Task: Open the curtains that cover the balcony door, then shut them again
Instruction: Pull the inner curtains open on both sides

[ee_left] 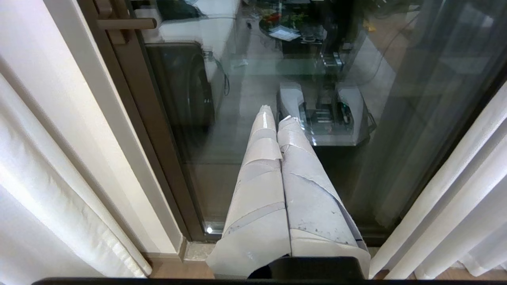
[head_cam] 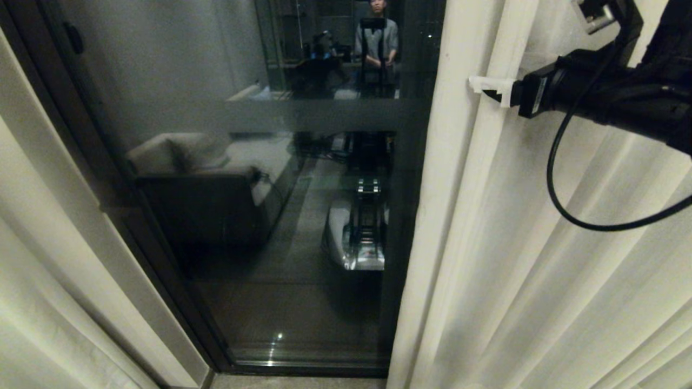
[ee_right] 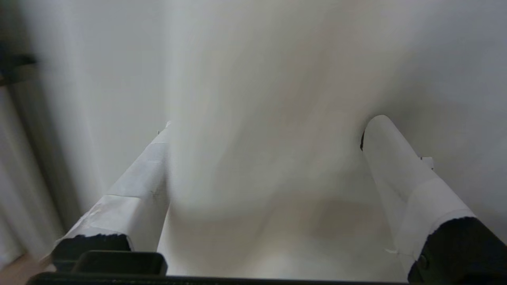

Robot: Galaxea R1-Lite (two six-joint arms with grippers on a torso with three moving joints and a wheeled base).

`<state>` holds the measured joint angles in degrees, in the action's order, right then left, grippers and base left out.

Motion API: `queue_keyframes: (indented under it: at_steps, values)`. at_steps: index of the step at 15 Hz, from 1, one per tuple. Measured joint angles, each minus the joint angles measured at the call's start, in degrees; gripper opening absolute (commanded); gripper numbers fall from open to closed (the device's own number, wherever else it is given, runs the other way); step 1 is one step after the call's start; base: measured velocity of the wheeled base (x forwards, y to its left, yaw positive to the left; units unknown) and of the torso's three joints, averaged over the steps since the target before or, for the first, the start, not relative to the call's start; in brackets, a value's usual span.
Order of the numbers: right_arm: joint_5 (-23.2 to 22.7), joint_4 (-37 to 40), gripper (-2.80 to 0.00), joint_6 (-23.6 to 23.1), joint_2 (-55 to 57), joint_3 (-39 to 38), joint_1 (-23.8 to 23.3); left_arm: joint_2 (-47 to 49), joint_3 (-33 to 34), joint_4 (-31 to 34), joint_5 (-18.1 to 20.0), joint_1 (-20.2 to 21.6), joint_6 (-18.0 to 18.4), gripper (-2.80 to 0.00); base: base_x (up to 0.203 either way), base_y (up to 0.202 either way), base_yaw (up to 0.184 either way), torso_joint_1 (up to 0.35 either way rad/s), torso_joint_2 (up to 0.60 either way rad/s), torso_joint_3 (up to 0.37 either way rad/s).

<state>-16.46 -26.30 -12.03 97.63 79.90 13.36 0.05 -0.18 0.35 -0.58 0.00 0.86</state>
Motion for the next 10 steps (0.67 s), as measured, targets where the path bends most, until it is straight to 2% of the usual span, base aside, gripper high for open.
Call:
queue_keyframes:
  at_steps: [4, 10]
  values:
    - [3.0, -0.3, 0.0, 0.0, 5.0, 7.0, 0.2, 0.0, 0.0, 0.0, 0.0, 0.0, 0.0, -2.8, 0.0, 0.0, 0.0, 0.0, 0.0, 0.0]
    - [5.2, -0.7, 0.0, 1.8, 9.0, 12.5, 0.8, 0.0, 0.0, 0.0, 0.0, 0.0, 0.0, -2.8, 0.0, 0.0, 0.0, 0.0, 0.0, 0.0]
